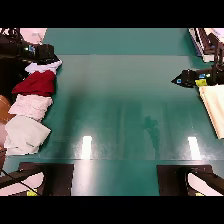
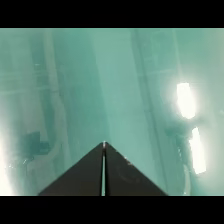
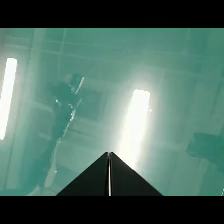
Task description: Fold the shirts.
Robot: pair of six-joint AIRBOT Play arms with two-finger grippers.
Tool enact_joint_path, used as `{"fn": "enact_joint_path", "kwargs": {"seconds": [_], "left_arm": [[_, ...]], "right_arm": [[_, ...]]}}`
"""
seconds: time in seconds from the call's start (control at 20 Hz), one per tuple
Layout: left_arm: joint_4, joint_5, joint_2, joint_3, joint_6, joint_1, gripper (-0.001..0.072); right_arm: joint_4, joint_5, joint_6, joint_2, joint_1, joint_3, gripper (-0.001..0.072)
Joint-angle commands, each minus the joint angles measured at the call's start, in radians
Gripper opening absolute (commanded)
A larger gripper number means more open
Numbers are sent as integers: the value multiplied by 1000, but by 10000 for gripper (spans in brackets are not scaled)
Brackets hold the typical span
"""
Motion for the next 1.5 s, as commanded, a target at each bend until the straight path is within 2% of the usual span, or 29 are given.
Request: {"fn": "enact_joint_path", "kwargs": {"seconds": [0.0,0.6,0.95,1.2,1.25,1.3,1.35,1.45], "left_arm": [[0,0,0,0,0,0,21],[-1,9,0,0,0,0,21],[2,200,0,2,0,2,21],[137,277,-15,2,1,1,23],[197,284,-26,2,1,1,67],[262,292,-40,2,0,2,418],[333,317,-58,1,-10,2,678],[403,358,-116,2,-11,27,664]], "right_arm": [[1,1,0,0,2,1,13],[1,-1,0,0,2,1,13],[1,-3,0,0,2,1,13],[2,-4,0,0,2,1,12],[2,-3,0,0,2,1,12],[2,-3,0,0,2,1,13],[2,-3,0,0,2,1,13],[2,-3,0,0,2,1,13]]}}
